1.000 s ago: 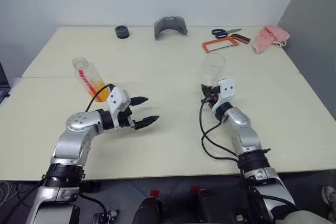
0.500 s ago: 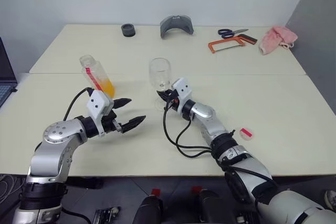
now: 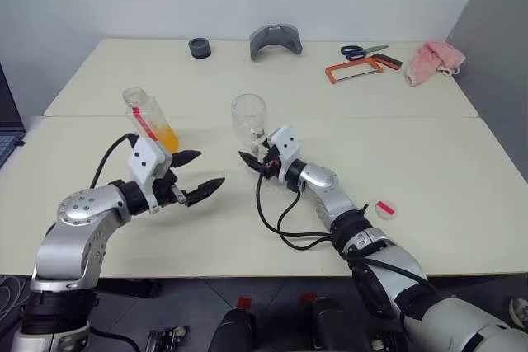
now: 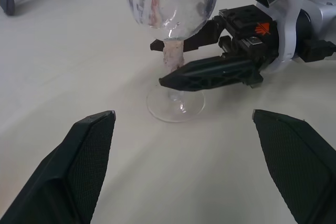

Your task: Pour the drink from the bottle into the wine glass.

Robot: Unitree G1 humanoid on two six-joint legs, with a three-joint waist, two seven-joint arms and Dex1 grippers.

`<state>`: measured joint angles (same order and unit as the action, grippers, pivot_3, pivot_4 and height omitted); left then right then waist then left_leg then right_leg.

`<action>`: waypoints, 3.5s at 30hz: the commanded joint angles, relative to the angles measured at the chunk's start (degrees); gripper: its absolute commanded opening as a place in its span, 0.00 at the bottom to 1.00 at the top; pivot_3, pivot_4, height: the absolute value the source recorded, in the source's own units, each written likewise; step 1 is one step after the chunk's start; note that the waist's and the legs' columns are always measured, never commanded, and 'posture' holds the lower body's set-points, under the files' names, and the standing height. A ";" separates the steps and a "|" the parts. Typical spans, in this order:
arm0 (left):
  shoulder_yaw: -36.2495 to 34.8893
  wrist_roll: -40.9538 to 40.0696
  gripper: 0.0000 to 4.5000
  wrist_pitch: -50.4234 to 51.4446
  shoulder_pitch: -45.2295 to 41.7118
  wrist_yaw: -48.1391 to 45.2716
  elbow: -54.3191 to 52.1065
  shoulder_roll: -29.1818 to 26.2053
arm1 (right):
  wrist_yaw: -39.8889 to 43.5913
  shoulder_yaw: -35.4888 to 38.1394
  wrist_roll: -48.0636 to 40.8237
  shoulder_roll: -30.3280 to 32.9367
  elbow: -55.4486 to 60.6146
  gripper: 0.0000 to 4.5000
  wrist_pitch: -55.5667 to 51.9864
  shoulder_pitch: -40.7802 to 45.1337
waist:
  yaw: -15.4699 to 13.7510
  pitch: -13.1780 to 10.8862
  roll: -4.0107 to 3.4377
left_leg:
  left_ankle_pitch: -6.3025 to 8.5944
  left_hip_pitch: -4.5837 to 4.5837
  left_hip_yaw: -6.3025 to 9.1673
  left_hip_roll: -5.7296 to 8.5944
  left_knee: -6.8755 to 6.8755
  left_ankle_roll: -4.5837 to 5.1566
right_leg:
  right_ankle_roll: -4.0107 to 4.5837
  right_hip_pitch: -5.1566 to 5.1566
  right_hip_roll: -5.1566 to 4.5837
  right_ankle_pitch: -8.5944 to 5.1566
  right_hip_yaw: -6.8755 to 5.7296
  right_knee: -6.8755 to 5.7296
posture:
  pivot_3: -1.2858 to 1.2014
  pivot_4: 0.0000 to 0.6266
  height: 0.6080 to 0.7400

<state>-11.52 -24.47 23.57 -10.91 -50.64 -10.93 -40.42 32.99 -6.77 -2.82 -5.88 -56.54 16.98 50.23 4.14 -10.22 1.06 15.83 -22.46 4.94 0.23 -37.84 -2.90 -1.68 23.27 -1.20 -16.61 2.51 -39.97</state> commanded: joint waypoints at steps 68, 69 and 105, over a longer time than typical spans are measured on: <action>-6.39 12.66 1.00 -18.71 -16.87 31.68 31.88 10.16 | 13.72 -8.72 -12.36 24.43 77.52 1.00 -37.01 -26.06 | -1.95 0.07 0.16 | 0.00 -0.09 0.19 0.09 -0.10 -0.01 | -0.02 -0.07 -0.08 -0.01 -0.18 0.08 | 0.52 0.24 1.00; -6.35 12.61 1.00 -19.02 -17.81 31.43 32.97 10.08 | 13.69 -8.78 -12.32 24.39 77.44 1.00 -36.94 -26.01 | -1.96 0.07 0.16 | 0.00 -0.09 0.19 0.09 -0.10 -0.01 | -0.02 -0.07 -0.08 -0.01 -0.19 0.08 | 0.52 0.24 1.00; 10.41 25.50 0.37 -30.34 -31.98 19.89 29.20 5.62 | 5.90 1.72 -17.89 25.33 80.24 1.00 -41.86 -22.36 | -2.24 0.05 0.19 | -0.01 -0.27 0.29 0.18 -0.14 -0.03 | -0.02 0.03 -0.01 0.00 -0.25 0.08 | 0.52 0.24 1.00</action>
<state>-1.70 -1.46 -2.05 -39.61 -30.82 19.98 -33.21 40.09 -6.88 -19.26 19.76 21.77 -24.51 26.13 1.90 -10.17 1.26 15.82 -22.75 5.23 0.42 -37.98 -2.93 -1.70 23.30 -1.21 -16.61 2.25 -39.88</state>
